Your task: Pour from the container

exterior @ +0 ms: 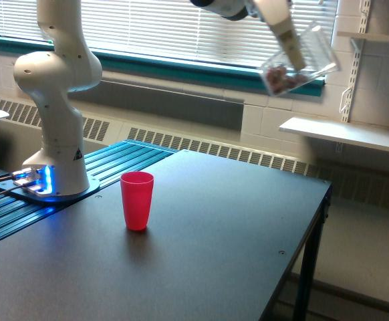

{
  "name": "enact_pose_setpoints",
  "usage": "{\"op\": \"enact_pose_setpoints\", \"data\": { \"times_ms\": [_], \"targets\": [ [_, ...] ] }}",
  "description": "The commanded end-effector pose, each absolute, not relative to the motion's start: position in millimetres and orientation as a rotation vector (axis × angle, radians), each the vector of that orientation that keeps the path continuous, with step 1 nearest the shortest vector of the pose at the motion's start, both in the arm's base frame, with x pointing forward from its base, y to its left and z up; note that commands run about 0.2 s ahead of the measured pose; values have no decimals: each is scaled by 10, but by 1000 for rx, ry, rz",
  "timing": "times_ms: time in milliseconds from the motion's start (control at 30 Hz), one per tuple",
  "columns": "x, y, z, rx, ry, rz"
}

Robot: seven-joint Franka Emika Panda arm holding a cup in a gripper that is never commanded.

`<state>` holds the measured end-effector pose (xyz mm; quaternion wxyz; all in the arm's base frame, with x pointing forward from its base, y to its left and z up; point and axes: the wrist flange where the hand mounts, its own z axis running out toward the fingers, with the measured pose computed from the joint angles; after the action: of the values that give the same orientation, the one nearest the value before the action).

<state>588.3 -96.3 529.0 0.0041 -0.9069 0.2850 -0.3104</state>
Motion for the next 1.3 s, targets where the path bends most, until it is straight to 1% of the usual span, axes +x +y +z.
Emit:
{"op": "enact_pose_setpoints", "data": {
  "times_ms": [33, 233, 500, 867, 1300],
  "targets": [
    [5629, -1052, 5366, -2856, 967, -959],
    [5401, -1082, 5351, -2867, 1044, -934],
    [5050, -1128, 5246, -2907, 1140, -839],
    [4568, -1086, 5267, -2872, 1295, -748],
    [4174, -1054, 5229, -2877, 1362, -670]
  ]
}}
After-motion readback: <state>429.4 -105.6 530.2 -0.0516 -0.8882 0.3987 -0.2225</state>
